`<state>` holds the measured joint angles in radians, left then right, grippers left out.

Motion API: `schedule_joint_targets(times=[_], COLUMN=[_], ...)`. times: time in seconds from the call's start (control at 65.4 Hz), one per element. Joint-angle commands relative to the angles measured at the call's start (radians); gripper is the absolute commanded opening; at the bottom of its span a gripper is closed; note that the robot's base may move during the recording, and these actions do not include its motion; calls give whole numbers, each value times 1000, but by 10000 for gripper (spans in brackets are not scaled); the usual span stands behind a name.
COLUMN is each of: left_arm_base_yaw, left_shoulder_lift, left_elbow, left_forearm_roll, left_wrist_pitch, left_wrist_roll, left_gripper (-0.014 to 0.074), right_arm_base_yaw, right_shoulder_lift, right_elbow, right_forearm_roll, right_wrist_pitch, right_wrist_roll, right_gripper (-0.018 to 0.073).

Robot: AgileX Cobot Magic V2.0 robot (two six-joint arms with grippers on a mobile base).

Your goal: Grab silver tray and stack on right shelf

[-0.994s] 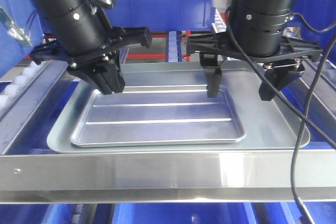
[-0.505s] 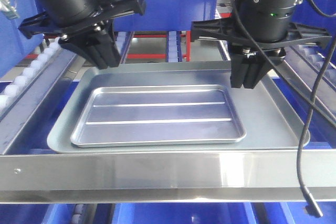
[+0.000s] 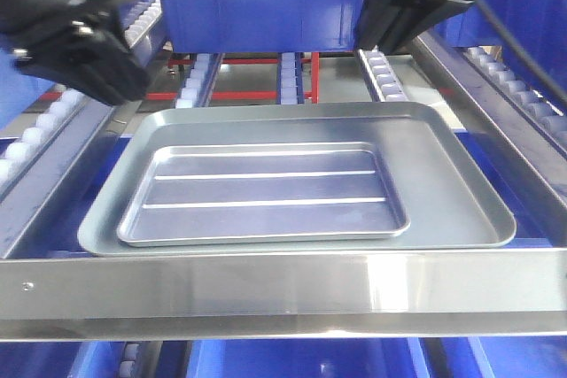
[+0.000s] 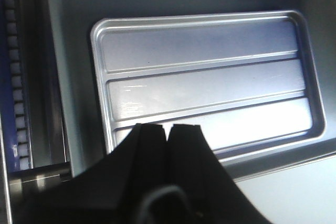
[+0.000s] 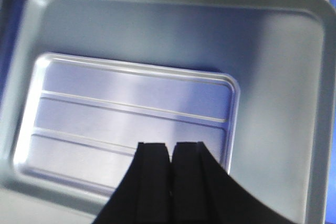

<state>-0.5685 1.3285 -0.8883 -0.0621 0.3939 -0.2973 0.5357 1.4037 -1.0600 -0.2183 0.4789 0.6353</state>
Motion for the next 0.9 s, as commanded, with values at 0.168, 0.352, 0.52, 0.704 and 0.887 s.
schedule_joint_targets(times=[0.168, 0.352, 0.52, 0.704, 0.887], left_arm_base_yaw=[-2, -2, -2, -2, -2], left_shoulder_lift=[-325, -566, -804, -1030, -1117], left_elbow=[260, 453, 568, 602, 604], left_forearm_roll=[40, 209, 288, 288, 289], left_wrist_pitch=[-364, -502, -498, -401, -354], left_wrist_roll=[-1, -1, -1, -1, -1], left_gripper=[-99, -100, -100, -100, -100], right_arm_base_yaw=[3, 3, 3, 3, 3], right_shoulder_lift=[-326, -574, -783, -933, -944], right_elbow=[321, 564, 704, 772, 775], right_forearm_roll=[-85, -226, -258, -258, -258], right_wrist_pitch=[-349, -516, -526, -522, -521], right_wrist_roll=[-15, -15, -15, -15, -15], right_gripper=[50, 50, 50, 50, 50])
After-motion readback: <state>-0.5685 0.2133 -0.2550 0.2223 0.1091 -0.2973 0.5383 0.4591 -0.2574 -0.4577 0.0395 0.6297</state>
